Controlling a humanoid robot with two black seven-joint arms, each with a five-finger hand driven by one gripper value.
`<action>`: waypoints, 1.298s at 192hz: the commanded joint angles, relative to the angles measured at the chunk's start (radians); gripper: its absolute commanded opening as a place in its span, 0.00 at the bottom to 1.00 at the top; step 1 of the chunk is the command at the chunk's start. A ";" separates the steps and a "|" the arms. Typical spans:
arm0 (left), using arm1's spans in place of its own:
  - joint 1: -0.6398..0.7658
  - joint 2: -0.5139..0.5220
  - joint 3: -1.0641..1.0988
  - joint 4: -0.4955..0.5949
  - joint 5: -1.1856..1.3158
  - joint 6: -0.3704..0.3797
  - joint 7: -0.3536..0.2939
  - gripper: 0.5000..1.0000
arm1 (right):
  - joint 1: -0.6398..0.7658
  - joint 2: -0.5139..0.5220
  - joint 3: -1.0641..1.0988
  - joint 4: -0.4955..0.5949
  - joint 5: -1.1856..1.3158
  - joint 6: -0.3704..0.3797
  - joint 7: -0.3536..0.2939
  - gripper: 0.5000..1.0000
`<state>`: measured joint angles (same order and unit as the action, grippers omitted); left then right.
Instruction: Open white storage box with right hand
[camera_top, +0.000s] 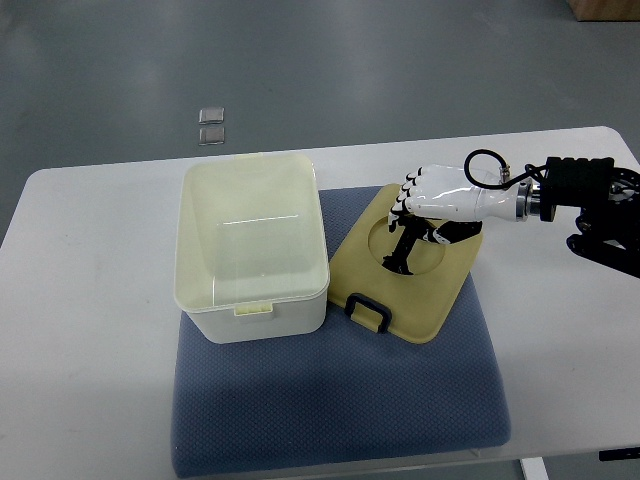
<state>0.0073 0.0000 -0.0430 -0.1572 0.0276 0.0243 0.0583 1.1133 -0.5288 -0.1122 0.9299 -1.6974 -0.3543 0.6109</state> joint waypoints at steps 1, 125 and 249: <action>-0.001 0.000 0.000 -0.001 0.000 0.000 0.000 1.00 | 0.011 -0.011 -0.001 0.000 0.002 0.000 0.000 0.65; 0.000 0.000 0.000 -0.001 0.000 0.000 0.000 1.00 | 0.048 -0.126 0.276 -0.003 0.591 0.270 0.000 0.68; -0.001 0.000 0.000 0.001 0.000 0.000 0.000 1.00 | -0.250 0.161 0.951 -0.203 1.262 0.465 -0.510 0.78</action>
<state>0.0069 0.0000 -0.0429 -0.1569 0.0276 0.0248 0.0583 0.8964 -0.3897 0.7726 0.7417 -0.4119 0.0456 0.2146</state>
